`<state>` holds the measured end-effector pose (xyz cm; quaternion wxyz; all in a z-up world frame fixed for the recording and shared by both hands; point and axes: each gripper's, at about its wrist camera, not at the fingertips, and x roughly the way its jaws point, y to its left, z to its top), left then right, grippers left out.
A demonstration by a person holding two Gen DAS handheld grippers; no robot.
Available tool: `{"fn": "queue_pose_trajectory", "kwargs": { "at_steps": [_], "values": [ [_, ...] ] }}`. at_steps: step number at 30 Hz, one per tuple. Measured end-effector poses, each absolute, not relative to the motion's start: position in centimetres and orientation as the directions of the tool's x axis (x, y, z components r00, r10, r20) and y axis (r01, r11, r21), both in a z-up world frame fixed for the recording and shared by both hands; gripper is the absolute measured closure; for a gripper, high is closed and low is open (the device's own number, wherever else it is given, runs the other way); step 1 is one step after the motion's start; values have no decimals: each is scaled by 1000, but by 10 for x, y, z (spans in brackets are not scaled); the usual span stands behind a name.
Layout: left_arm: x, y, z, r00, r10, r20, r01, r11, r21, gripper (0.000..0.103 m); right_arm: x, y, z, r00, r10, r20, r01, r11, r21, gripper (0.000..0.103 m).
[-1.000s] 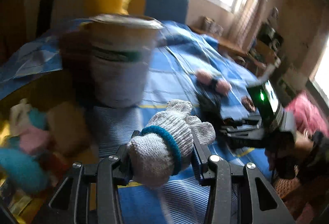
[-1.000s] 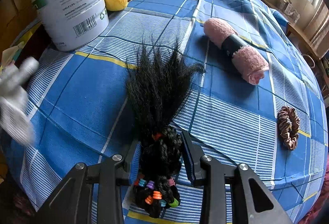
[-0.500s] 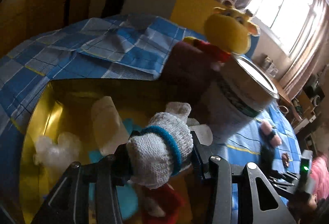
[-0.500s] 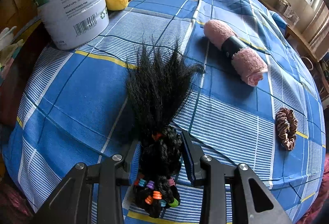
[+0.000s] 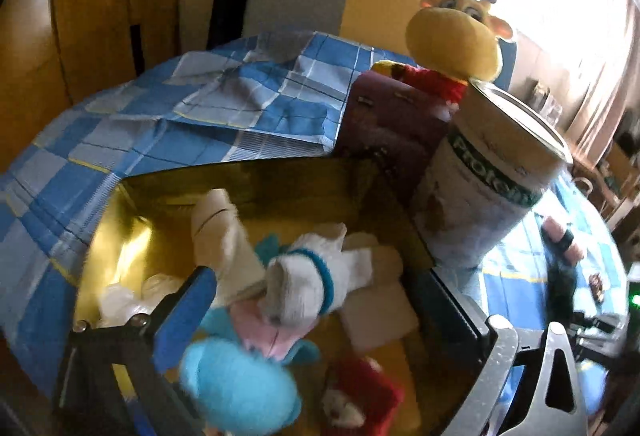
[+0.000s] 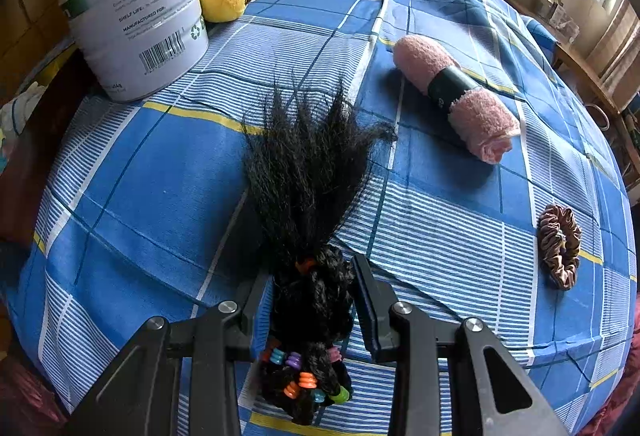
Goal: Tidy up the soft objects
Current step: 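Carry the white glove into the gold tray and open the left gripper while the right holds the hair tie, then lift the black beaded hair tie toward the gold tray with the right gripper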
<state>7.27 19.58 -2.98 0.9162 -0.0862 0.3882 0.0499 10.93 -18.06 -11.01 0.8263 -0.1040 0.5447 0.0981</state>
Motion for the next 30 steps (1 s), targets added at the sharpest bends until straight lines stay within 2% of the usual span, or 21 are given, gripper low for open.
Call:
{"fn": "queue_pose_trajectory", "kwargs": {
  "at_steps": [9,18,24,30],
  "values": [
    [37,187,-23,682,91,-726,-180,983,-47,0,112,-184,-108,378,52,-924,-252,967,-49,68],
    [17,186,-17,700,62,-712,-139,989,-51,0,116,-206,-97,377,74,-923,-109,993,35,71],
    [15,189,-17,705,58,-707,-132,990,-50,0,114,-227,-59,461,142,-876,0,987,160,71],
    [14,194,-16,711,43,-702,-124,990,-65,0,151,-236,-11,522,83,-849,60,989,133,71]
  ]
}}
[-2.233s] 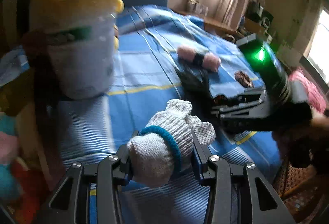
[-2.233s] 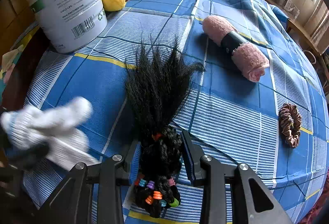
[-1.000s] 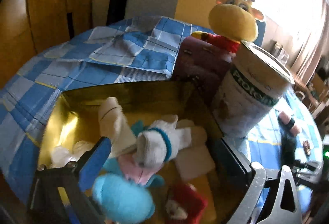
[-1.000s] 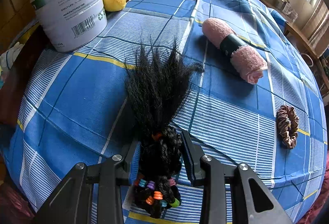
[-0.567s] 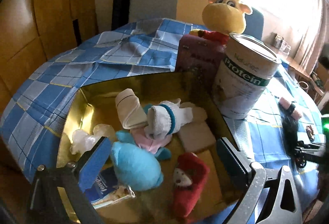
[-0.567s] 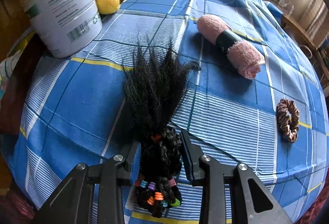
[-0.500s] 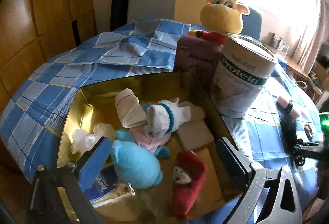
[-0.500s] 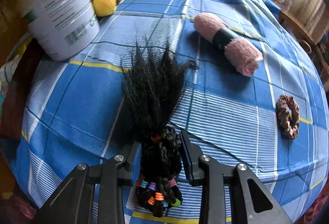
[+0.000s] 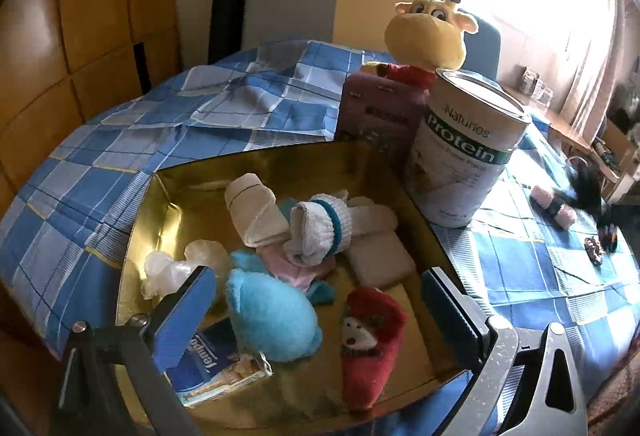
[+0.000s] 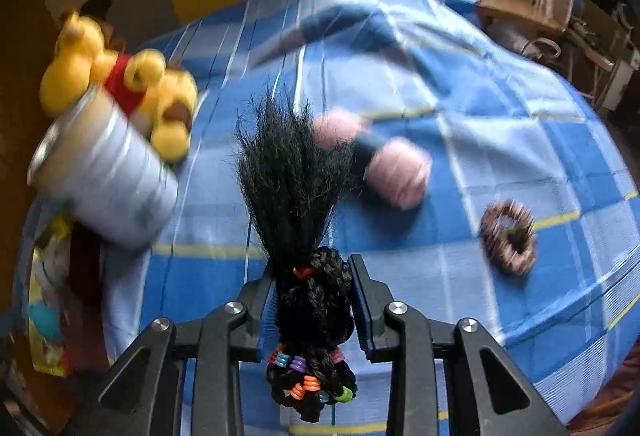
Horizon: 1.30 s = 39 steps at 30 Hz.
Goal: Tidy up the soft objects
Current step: 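Lift the black beaded hair tie toward the gold tray with the right gripper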
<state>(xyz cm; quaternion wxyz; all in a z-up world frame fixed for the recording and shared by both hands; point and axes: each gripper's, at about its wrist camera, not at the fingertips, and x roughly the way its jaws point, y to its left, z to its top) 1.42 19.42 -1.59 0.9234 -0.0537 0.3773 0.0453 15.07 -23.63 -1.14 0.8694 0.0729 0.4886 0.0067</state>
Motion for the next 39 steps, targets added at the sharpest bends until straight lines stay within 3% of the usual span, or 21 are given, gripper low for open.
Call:
{"fn": "queue_pose_trajectory", "kwargs": {
  "at_steps": [14,21,29,33,39],
  "values": [
    [12,206,-14,727,27,-686,-105,992,-73,0,281,-169,111,653,-84,-752,85,996,-38,71],
    [12,210,-14,737,1,-676,-81,993,-87,0,321,-101,187,757,-102,-645,32,992,-120,71],
    [10,219,-16,733,-10,-680,-90,990,-112,0,313,37,237,832,142,-537,-275,945,-175,71],
    [3,229,-15,739,6,-673,-115,986,-117,0,288,113,223,753,316,-577,-486,858,-164,71],
    [-10,252,-13,741,53,-669,-180,976,-122,0,247,175,162,576,434,-693,-678,727,-109,71]
  ]
}}
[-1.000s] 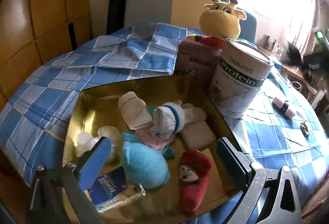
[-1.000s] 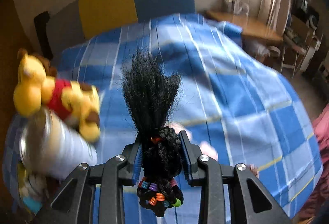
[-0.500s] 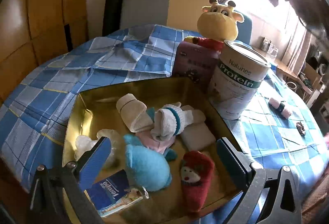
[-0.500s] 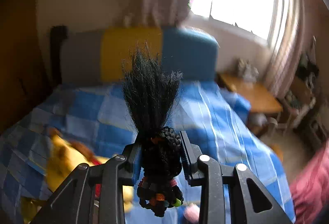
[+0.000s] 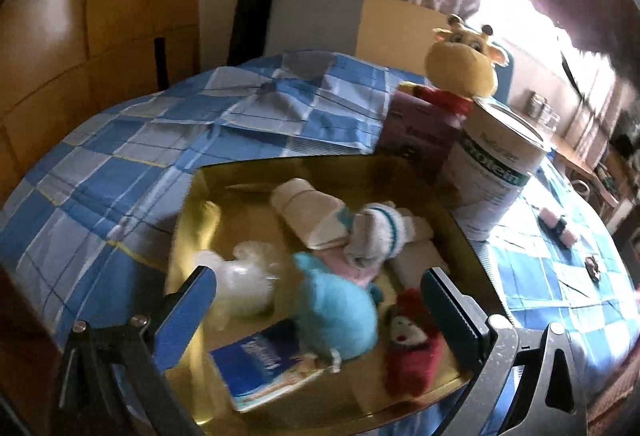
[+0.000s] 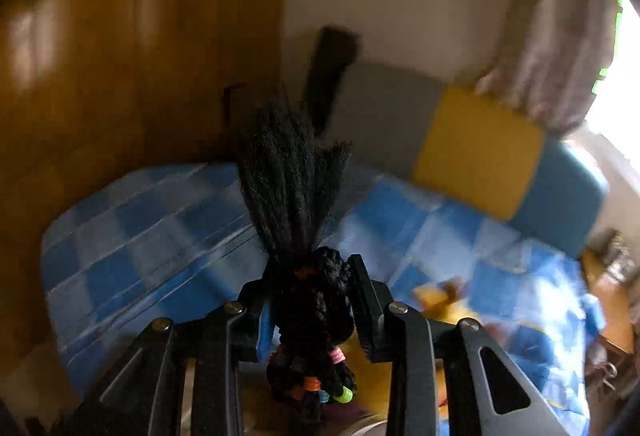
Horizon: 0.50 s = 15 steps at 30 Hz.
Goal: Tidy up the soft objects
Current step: 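Lift the black beaded hair tie toward the gold tray with the right gripper, then lower the hair tie into the gold tray and open the right gripper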
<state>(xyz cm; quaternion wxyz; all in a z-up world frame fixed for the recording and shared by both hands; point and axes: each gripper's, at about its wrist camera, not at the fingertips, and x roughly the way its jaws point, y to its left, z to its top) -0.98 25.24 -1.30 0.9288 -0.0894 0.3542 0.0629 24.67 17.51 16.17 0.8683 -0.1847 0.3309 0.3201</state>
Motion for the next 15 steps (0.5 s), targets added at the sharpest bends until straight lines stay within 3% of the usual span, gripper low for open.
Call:
{"fn": "queue_pose_trajectory", "kwargs": {
  "at_steps": [8,15],
  "values": [
    [-33,308,-10,719,188,-669,-353,928,-118,0,169,210,63,321,466,-825,-823,568,1,71],
    [-52,340,-20,672,258,-694,-457,882,-116,0,127,213,-14,171,462,-870,-804,576,147,71]
  ]
}}
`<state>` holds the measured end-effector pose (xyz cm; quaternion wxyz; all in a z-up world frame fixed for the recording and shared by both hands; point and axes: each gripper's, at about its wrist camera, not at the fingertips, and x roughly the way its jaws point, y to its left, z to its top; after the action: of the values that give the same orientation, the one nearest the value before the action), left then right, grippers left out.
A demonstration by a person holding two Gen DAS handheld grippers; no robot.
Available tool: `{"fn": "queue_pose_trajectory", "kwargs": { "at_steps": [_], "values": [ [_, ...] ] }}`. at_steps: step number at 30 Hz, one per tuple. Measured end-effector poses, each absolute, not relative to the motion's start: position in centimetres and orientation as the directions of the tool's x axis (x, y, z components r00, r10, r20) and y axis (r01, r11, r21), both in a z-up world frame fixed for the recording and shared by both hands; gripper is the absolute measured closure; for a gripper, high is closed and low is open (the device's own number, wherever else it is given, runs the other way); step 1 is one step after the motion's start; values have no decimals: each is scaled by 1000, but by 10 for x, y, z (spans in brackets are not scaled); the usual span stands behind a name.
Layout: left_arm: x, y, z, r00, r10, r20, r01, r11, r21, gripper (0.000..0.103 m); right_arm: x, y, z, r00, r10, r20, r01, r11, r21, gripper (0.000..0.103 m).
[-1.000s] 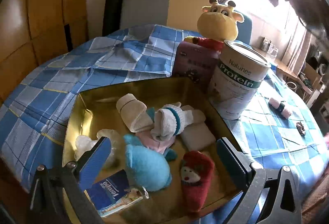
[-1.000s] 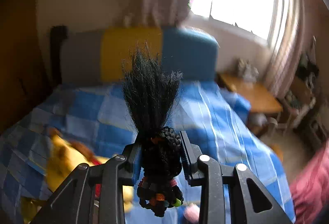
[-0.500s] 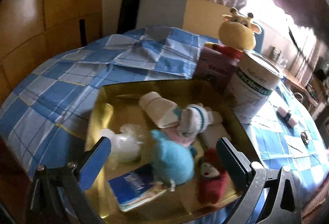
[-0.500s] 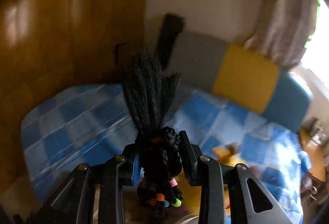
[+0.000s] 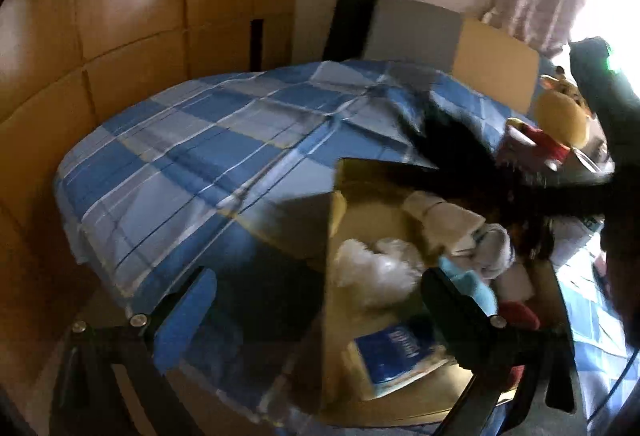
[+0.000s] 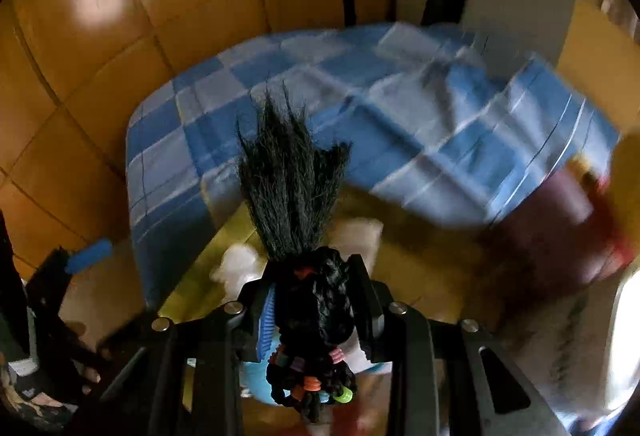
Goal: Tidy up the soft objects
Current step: 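Lower the hair tie into the gold tray and open the right gripper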
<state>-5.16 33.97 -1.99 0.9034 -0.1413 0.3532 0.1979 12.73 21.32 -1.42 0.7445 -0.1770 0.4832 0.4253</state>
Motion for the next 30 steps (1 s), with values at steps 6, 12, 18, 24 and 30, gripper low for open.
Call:
{"fn": "queue_pose_trajectory", "kwargs": {
  "at_steps": [6,12,18,24,30],
  "values": [
    [-61,348,-24,654,292,-698,-499,860,-108,0,119,227,-61,125,422,-898,-736,646,201,71],
    [-63,349,-24,664,274,-696,-493,860,-132,0,114,228,-80,94,416,-905,-701,673,237,62],
    [-59,340,-27,653,267,-708,-479,870,-114,0,103,210,-60,149,475,-867,-705,666,244,50],
    [-59,332,-21,665,259,-700,-459,882,-110,0,92,189,-36,231,500,-834,-711,672,206,44],
    [-59,314,-14,685,240,-688,-408,908,-90,0,78,158,-19,323,500,-803,-717,684,137,44]
  ]
}}
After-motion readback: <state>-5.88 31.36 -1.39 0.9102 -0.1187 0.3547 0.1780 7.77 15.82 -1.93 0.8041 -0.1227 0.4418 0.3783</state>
